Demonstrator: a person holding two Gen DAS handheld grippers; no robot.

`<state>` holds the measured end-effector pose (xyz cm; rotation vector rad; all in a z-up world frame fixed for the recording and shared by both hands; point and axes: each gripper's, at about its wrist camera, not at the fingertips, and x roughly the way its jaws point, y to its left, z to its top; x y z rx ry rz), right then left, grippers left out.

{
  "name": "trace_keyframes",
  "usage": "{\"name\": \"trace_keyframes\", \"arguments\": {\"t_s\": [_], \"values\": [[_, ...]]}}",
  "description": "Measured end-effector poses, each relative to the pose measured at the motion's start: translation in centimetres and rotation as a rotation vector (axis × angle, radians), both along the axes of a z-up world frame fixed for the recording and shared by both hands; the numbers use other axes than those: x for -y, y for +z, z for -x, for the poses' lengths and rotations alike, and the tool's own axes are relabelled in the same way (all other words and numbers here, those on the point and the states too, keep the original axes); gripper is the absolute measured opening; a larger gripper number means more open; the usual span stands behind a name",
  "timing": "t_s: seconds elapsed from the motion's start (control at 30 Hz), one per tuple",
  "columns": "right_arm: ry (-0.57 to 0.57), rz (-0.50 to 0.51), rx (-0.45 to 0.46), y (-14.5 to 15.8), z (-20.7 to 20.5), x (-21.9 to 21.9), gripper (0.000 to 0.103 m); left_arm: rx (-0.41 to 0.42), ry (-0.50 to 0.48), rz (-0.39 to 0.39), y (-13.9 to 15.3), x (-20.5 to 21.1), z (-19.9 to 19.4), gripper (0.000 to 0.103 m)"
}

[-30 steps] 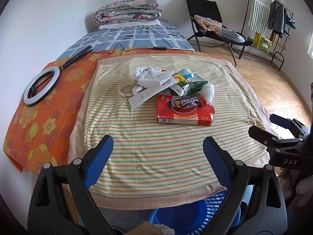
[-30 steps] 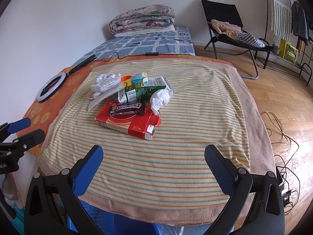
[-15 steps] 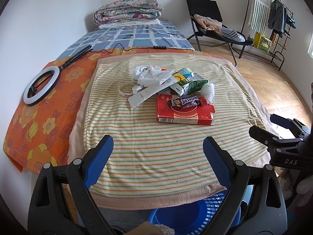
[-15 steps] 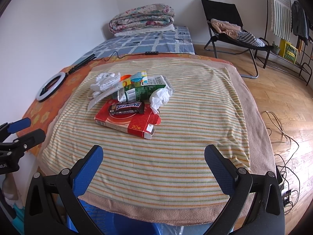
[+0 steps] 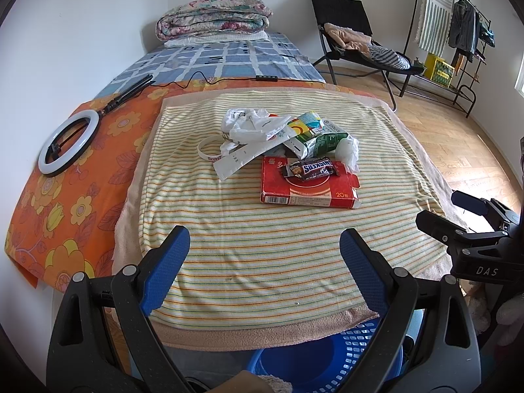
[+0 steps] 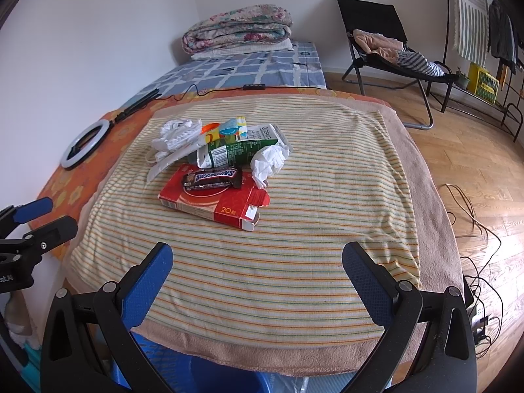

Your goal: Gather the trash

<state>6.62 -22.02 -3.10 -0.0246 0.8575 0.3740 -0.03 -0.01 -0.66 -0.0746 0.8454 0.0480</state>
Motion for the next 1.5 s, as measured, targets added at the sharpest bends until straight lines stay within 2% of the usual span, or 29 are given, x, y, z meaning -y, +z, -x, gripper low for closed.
{"name": "trace_keyframes", "arguments": {"t_s": [0.5, 0.93, 1.2, 1.3, 1.5], "values": [[-0.016, 0.001, -0.014, -0.1, -0.4, -0.1, 0.102, -0.022, 0.004, 0.008, -1.3, -0.2, 0.1, 0.095], [-0.049, 0.001, -0.080, -0.9, -2.2, -0.2, 0.102, -0.059, 0.066, 0.031, -1.8, -2.1, -2.9, 0.095], [-0.034, -0.034, -0.010, -1.0, -3.3, 0.3, 0.102, -0.043, 0.107, 0.055, -1.2, -4.3, -5.0, 0.095], [-0.042, -0.030, -0.017, -1.1, -4.0, 0.6, 0.102, -0.054, 0.123, 0.072, -1.3, -5.2, -5.8, 0.095], [-0.063, -0.085, -0.094, -1.5, -6.4, 1.7, 0.102, -0.098, 0.132, 0.170, -1.4, -6.8, -8.2, 0.095]]}}
